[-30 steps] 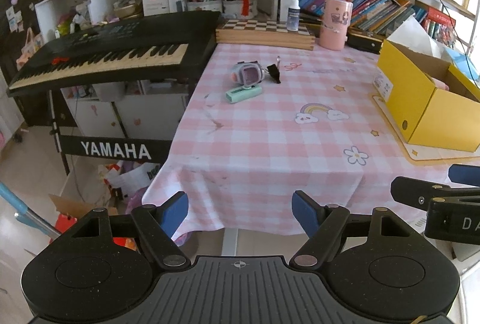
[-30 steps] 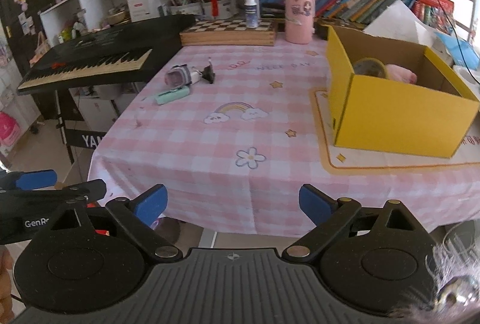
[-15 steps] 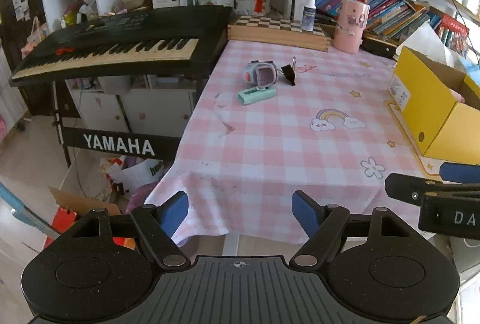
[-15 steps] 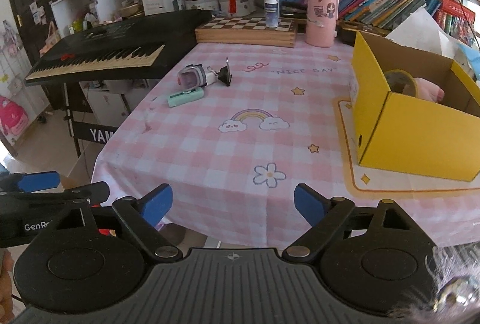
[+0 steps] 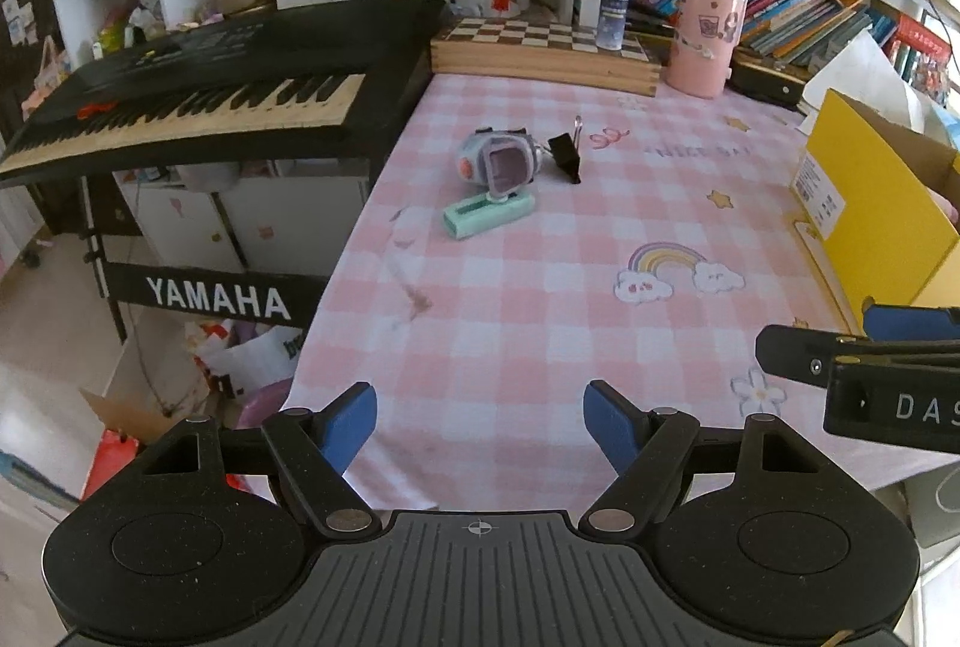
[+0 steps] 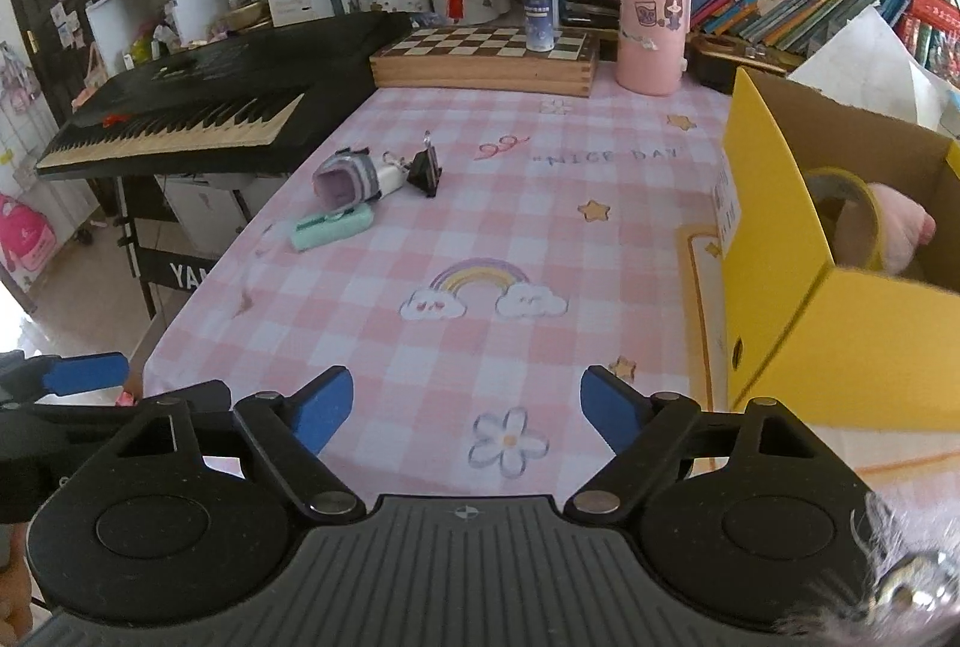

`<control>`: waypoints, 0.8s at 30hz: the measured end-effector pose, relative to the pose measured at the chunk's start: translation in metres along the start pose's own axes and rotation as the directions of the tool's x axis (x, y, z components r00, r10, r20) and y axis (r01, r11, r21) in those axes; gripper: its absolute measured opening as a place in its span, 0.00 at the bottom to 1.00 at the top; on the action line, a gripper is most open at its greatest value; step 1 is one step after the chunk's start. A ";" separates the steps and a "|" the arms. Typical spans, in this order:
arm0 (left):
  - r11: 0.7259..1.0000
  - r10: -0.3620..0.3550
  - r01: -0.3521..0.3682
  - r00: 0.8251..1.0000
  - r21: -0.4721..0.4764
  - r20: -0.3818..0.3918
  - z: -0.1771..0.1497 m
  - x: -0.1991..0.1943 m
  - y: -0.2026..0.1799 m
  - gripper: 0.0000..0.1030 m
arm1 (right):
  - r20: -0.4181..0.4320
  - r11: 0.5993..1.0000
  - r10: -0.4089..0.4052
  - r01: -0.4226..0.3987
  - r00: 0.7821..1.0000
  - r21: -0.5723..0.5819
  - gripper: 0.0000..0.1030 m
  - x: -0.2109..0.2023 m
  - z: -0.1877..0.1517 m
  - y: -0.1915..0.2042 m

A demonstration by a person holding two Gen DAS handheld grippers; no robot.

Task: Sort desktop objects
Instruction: 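Move both tools toward the mint green comb and black binder clip, then close the left tool on the mint green comb while the right tool grasps the black binder clip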

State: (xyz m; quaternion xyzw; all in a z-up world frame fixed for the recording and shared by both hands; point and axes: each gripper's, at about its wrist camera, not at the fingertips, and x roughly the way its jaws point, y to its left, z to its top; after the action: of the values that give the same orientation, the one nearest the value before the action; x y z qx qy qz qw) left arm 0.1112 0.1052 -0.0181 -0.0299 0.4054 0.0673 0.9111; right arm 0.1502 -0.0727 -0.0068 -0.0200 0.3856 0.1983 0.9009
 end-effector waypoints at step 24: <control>0.989 0.110 -0.103 0.992 -0.109 0.059 0.074 0.103 -0.024 0.75 | 0.060 0.994 0.082 -0.077 0.995 -0.081 0.63 0.095 0.103 -0.025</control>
State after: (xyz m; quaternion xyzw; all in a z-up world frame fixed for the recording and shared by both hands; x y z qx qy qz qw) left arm 0.2375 0.1000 -0.0450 -0.0540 0.3724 0.1380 0.9161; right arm 0.2896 -0.0440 -0.0040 -0.0336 0.3492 0.2497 0.9026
